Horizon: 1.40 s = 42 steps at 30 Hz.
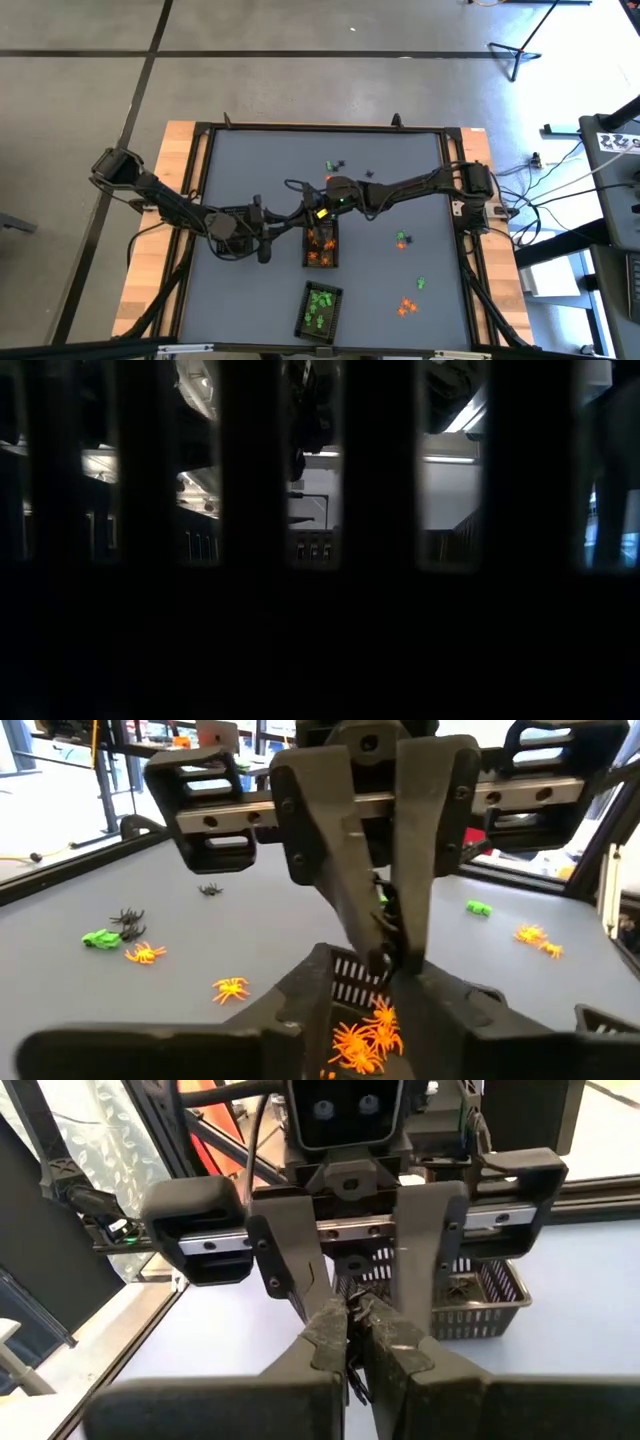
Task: Sort Halloween decoration
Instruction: Put the black spider toy into the top left black basket
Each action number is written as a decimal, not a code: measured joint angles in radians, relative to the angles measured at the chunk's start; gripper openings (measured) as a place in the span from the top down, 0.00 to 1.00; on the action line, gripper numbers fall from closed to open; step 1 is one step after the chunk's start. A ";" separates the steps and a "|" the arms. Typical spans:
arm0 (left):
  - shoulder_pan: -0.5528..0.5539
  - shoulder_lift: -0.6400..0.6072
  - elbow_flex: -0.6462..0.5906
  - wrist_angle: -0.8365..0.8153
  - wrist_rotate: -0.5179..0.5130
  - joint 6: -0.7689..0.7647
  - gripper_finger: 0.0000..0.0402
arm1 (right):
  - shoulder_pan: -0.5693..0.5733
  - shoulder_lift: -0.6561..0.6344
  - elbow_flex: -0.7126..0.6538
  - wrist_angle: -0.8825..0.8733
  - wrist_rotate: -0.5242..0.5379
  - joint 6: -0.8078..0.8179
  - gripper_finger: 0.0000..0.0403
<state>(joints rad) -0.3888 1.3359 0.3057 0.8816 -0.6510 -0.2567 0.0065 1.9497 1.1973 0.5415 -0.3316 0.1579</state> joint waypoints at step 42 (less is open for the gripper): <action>0.000 -0.001 0.001 -0.042 0.023 -0.004 1.00 | 0.000 0.019 0.000 0.060 -0.027 0.045 0.39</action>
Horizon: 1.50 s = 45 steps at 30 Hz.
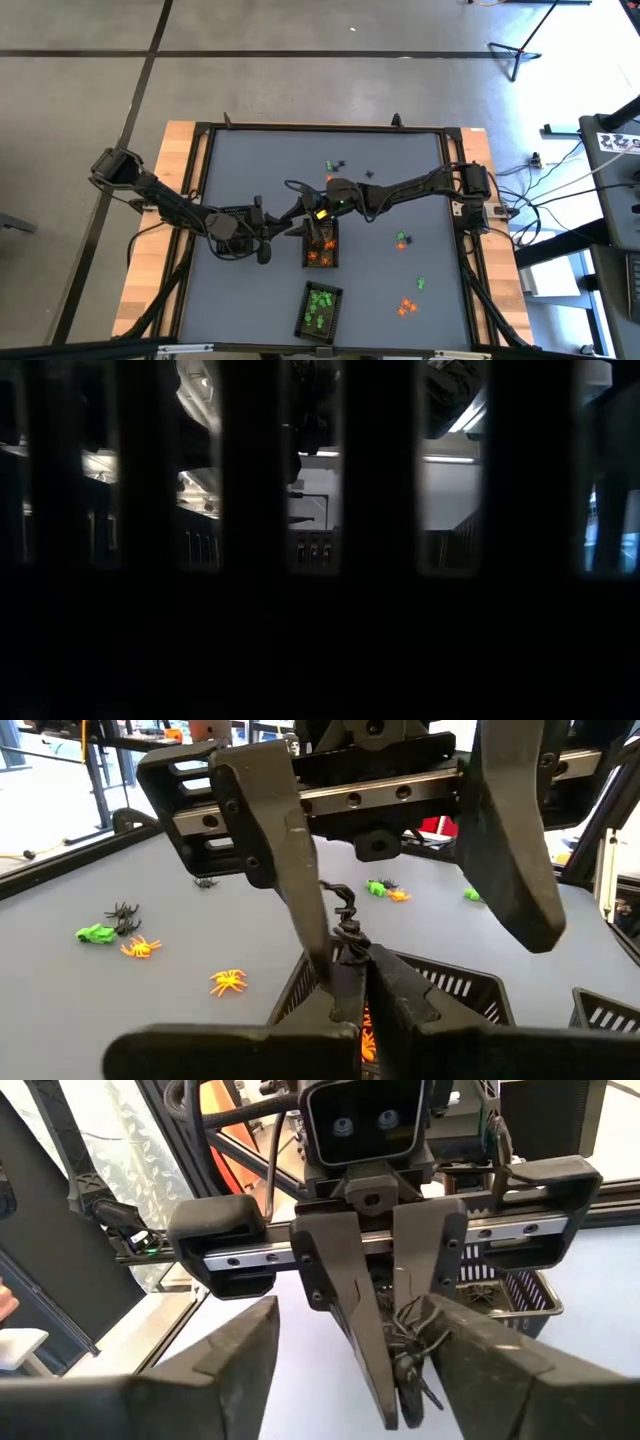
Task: Sort Halloween decoration
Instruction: Put the black spider toy into the top left black basket
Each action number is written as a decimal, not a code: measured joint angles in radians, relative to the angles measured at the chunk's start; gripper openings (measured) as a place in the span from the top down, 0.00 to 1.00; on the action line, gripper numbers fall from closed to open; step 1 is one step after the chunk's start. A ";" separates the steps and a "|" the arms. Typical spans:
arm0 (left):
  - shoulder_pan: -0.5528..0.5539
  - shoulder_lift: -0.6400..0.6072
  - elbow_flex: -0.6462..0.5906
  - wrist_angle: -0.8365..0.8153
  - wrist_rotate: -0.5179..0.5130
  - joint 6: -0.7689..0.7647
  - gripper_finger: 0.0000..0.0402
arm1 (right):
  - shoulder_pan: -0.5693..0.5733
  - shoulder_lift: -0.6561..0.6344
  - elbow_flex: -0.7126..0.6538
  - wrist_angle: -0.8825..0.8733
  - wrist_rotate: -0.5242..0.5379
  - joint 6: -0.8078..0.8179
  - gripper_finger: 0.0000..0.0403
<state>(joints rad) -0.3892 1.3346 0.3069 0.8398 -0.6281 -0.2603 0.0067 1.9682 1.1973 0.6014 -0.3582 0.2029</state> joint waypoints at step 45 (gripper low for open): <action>-0.223 -0.364 0.356 -1.781 0.318 -0.768 0.83 | 0.000 -0.275 0.000 -0.708 0.195 -0.126 0.37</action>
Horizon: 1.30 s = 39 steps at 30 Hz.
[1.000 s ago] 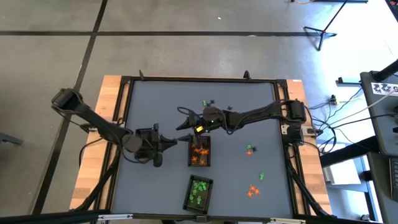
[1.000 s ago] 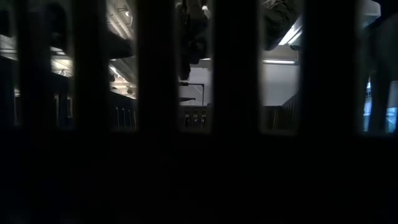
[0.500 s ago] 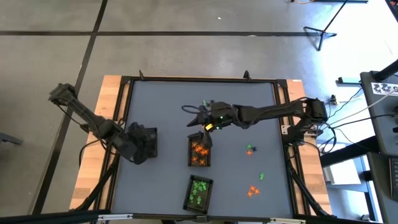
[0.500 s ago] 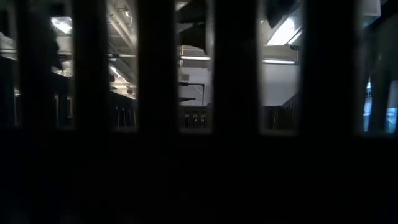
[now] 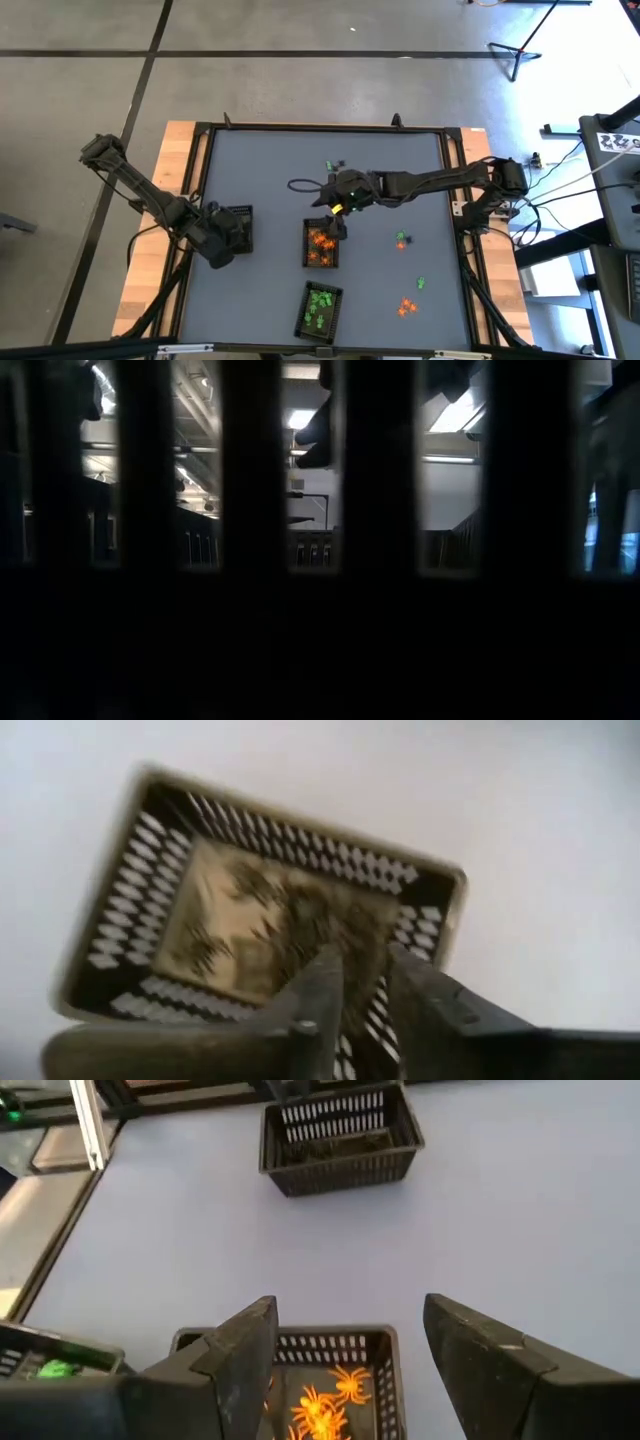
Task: Sort Halloween decoration
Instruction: Put the black spider toy into the top left black basket
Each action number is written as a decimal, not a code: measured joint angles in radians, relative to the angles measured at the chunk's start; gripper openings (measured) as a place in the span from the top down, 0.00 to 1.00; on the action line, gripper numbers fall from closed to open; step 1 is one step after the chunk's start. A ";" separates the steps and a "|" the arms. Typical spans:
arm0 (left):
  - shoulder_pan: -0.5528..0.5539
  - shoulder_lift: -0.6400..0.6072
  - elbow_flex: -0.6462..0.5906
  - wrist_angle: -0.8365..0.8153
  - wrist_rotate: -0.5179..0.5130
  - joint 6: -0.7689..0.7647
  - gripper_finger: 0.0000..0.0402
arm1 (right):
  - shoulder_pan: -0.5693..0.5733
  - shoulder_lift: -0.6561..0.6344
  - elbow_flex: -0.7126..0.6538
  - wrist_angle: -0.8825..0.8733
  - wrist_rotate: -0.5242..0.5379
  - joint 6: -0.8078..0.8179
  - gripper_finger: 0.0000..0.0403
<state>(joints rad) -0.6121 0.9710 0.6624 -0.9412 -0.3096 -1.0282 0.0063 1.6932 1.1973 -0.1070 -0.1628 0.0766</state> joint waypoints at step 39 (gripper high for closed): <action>0.360 -0.174 -0.454 1.448 -0.167 0.987 0.69 | -0.659 -0.118 -0.312 -0.301 0.082 -0.260 0.37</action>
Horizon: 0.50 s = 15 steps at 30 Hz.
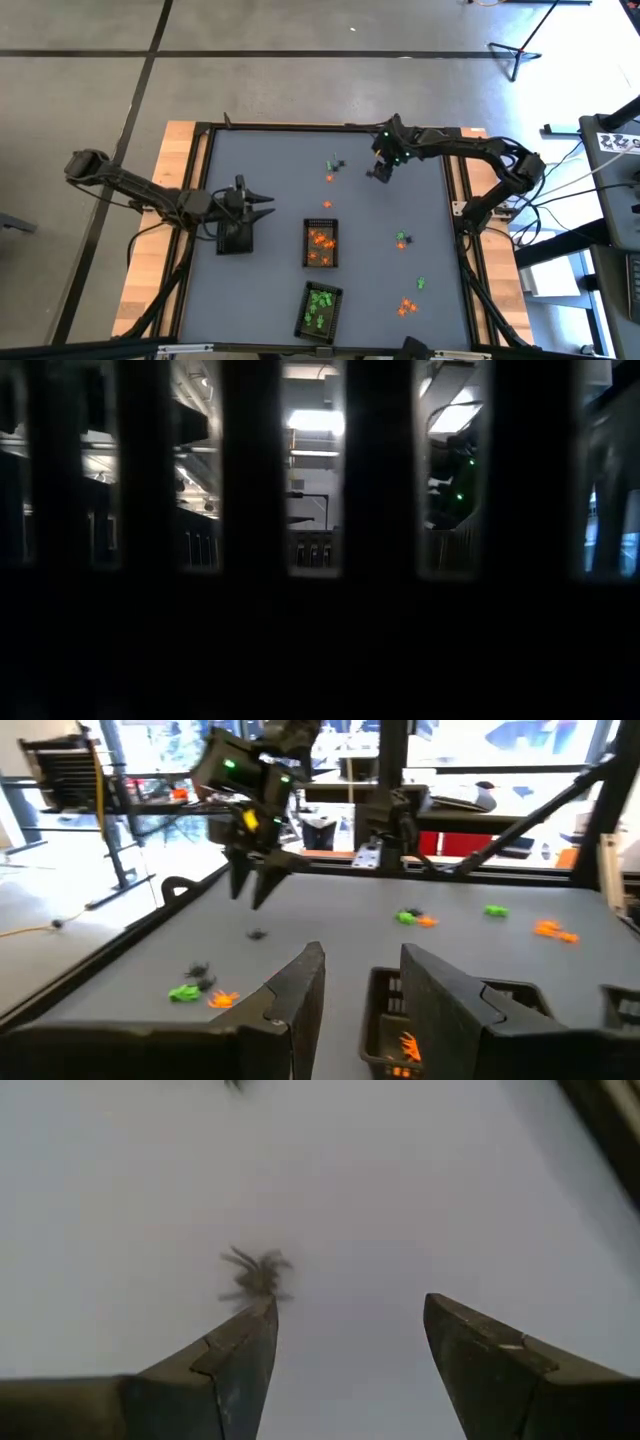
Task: Sort Halloween decoration
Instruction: Put the black spider toy into the top left black basket
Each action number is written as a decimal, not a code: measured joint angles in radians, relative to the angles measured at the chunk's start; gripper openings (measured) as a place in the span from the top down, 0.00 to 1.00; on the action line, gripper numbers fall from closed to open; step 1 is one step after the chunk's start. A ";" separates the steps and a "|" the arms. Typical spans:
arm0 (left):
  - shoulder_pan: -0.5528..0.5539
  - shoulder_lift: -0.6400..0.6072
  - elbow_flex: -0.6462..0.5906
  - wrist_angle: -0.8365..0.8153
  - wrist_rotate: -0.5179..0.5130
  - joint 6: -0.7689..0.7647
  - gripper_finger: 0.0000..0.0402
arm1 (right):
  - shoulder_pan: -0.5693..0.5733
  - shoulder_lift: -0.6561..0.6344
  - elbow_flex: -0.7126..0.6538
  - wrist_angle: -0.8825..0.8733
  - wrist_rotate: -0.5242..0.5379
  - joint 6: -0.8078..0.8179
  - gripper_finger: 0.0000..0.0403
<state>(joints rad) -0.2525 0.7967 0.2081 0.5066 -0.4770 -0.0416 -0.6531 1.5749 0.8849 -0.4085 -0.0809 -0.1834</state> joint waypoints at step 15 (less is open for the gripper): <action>0.135 0.002 -0.001 0.009 0.023 0.032 0.69 | 0.024 0.013 -0.127 0.278 -0.043 0.007 0.37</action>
<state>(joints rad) -0.1179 0.7990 0.2073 0.5151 -0.4539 -0.0097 -0.6289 1.5877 0.7574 -0.1300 -0.1235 -0.1762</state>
